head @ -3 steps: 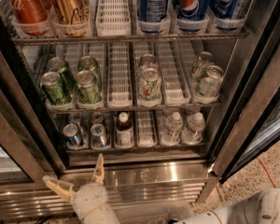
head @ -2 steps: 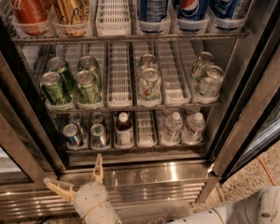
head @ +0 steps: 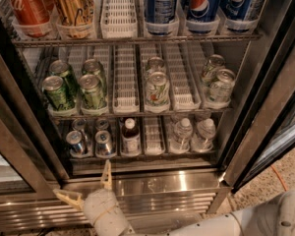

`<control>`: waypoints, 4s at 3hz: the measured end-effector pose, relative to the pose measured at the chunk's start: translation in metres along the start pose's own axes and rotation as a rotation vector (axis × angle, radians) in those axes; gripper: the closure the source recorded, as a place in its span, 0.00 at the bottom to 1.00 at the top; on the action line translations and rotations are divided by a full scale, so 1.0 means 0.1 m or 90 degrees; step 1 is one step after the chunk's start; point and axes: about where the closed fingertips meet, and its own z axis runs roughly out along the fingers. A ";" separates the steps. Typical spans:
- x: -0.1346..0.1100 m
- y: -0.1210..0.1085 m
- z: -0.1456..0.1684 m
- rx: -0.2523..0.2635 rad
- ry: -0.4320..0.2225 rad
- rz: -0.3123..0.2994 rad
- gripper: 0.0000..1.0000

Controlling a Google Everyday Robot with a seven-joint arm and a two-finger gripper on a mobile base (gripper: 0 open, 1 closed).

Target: Pick redbull can from bottom shelf of fridge

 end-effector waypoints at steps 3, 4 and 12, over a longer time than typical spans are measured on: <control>-0.07 0.10 0.10 -0.016 -0.022 -0.107 0.00; -0.01 0.17 0.18 -0.021 -0.026 -0.086 0.00; 0.58 0.03 0.52 0.010 0.031 -0.094 0.00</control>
Offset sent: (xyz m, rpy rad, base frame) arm -0.0020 0.0253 0.0132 -0.1766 -0.1977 0.0274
